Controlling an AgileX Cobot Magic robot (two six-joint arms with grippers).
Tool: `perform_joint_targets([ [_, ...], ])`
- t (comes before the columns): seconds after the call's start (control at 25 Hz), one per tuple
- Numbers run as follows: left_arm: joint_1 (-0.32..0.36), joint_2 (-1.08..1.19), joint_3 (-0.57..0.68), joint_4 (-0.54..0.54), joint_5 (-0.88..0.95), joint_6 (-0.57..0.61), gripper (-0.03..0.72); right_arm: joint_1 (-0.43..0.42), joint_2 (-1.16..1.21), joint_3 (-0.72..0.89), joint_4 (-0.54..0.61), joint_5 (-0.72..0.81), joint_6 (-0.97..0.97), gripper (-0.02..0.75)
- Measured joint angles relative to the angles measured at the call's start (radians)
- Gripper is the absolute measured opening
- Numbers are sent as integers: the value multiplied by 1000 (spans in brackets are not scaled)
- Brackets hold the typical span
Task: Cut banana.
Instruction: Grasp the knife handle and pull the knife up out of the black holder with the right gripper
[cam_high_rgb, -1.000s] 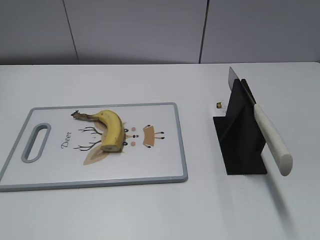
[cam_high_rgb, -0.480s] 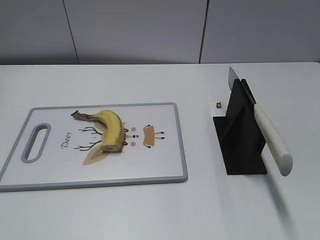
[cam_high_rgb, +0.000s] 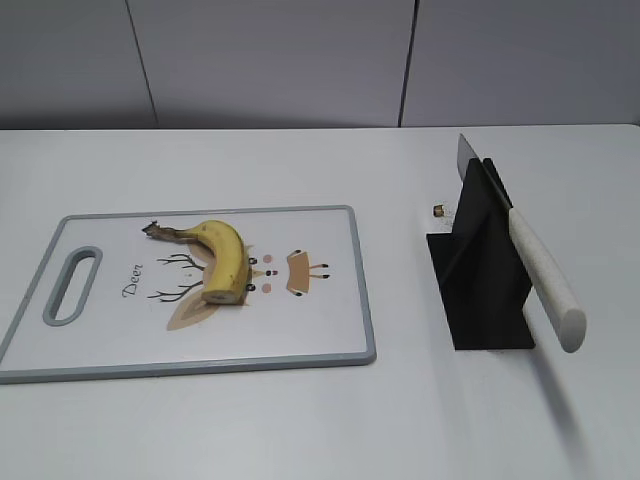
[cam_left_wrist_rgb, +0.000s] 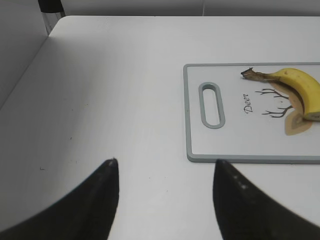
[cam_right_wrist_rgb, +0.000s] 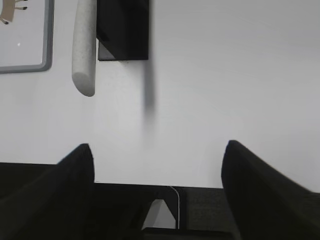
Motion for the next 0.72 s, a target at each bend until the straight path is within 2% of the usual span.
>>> perform_joint_targets([
  [0.16, 0, 0, 0, 0, 0, 0, 576, 82, 109, -60, 1, 8, 23, 592],
  [0.44, 0, 0, 0, 0, 0, 0, 576, 283, 274, -155, 2, 10, 47, 589],
  [0.72, 0, 0, 0, 0, 0, 0, 576, 305, 414, -174, 9, -5, 74, 589],
])
